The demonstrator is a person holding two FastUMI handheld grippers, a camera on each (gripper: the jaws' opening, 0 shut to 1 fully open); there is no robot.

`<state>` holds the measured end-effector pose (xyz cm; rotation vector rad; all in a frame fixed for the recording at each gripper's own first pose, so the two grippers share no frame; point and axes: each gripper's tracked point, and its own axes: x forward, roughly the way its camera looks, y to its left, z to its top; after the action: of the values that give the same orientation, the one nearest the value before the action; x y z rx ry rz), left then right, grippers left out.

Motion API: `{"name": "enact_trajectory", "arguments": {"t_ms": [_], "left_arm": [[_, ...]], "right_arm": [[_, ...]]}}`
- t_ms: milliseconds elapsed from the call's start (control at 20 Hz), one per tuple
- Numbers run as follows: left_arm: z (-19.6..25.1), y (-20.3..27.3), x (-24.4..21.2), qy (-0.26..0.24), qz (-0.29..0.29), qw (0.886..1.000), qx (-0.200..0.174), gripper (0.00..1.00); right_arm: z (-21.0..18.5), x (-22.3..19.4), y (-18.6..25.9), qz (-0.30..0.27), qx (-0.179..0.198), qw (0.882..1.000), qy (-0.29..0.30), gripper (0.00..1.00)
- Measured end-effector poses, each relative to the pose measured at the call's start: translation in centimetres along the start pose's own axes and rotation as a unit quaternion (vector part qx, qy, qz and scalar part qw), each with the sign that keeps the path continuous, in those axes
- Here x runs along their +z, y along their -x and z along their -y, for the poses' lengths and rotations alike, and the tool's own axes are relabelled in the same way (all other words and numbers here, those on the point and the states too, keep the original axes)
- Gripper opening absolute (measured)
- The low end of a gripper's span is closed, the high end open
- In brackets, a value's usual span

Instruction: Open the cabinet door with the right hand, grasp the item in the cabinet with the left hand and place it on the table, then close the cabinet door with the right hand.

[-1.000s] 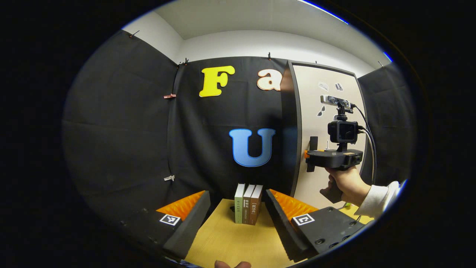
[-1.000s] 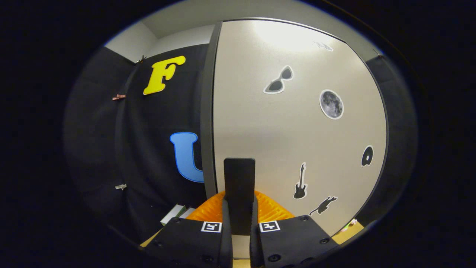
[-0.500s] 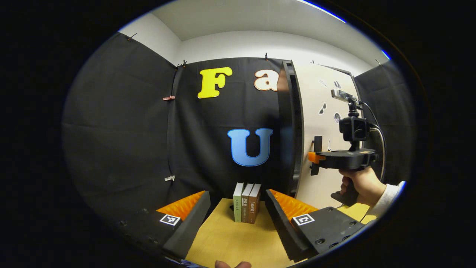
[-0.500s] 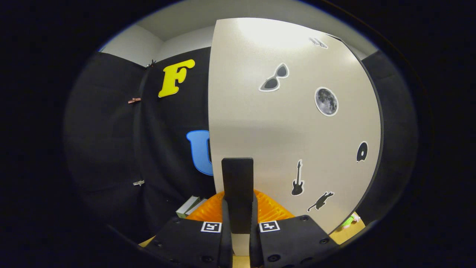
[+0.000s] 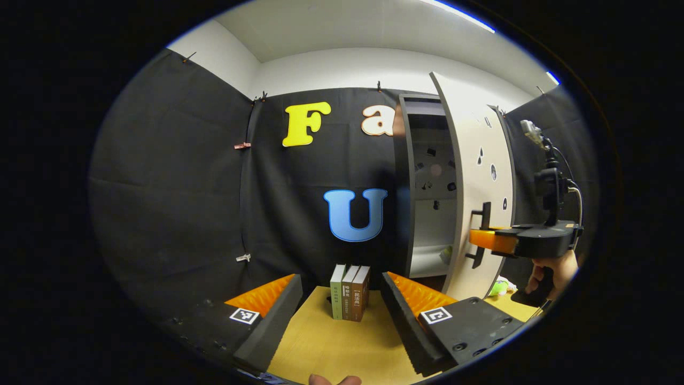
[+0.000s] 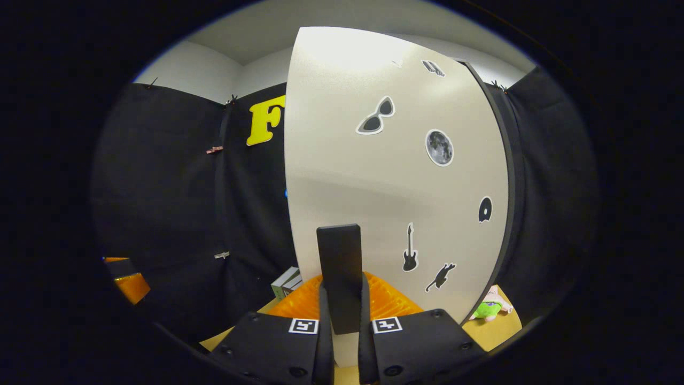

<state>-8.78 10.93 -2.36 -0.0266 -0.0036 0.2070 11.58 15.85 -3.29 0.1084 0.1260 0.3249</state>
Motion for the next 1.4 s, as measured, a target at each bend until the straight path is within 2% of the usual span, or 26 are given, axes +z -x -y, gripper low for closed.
{"name": "enact_trajectory", "arguments": {"t_ms": [450, 500, 600, 750, 800, 850, 1050, 1100, 1200, 1400], "left_arm": [[2.1, 0.7, 1.4, -0.005, 0.01, 1.0, -0.005, 0.94], [2.5, 0.8, 1.7, -0.002, 0.011, 1.0, -0.007, 0.91], [3.5, 0.7, 2.0, 0.003, 0.014, 1.0, -0.01, 0.94], [5.4, 0.5, 2.3, 0.002, 0.015, 1.0, -0.022, 0.94], [5.9, 0.5, 2.5, 0.0, 0.017, 1.0, -0.024, 0.91], [6.5, 0.3, 2.6, 0.0, 0.018, 0.999, -0.028, 0.94], [9.1, -0.1, 2.7, 0.004, 0.016, 0.999, -0.044, 0.94], [9.7, -0.2, 2.8, 0.004, 0.017, 0.999, -0.048, 0.91], [10.7, -0.5, 3.1, 0.002, 0.02, 0.998, -0.053, 0.94], [12.2, -0.9, 3.0, -0.002, 0.018, 0.998, -0.059, 0.94]], "right_arm": [[3.1, 0.4, 4.9, -0.001, -0.013, 1.0, -0.012, 0.22], [3.6, 0.4, 5.4, -0.002, -0.017, 1.0, -0.011, 0.21], [4.5, 0.5, 6.3, -0.004, -0.028, 1.0, -0.009, 0.21], [6.3, 0.7, 7.6, -0.002, -0.049, 0.999, -0.007, 0.21], [6.9, 0.8, 7.9, -0.001, -0.059, 0.998, -0.006, 0.21], [7.6, 0.9, 8.3, 0.001, -0.071, 0.997, -0.006, 0.21], [9.6, 2.3, 8.9, 0.02, -0.108, 0.994, -0.01, 0.19], [10.2, 2.3, 9.2, 0.021, -0.118, 0.993, -0.004, 0.19], [11.5, 2.2, 9.3, 0.025, -0.136, 0.99, 0.008, 0.19], [12.5, 2.6, 9.7, 0.03, -0.15, 0.988, 0.017, 0.14]]}}
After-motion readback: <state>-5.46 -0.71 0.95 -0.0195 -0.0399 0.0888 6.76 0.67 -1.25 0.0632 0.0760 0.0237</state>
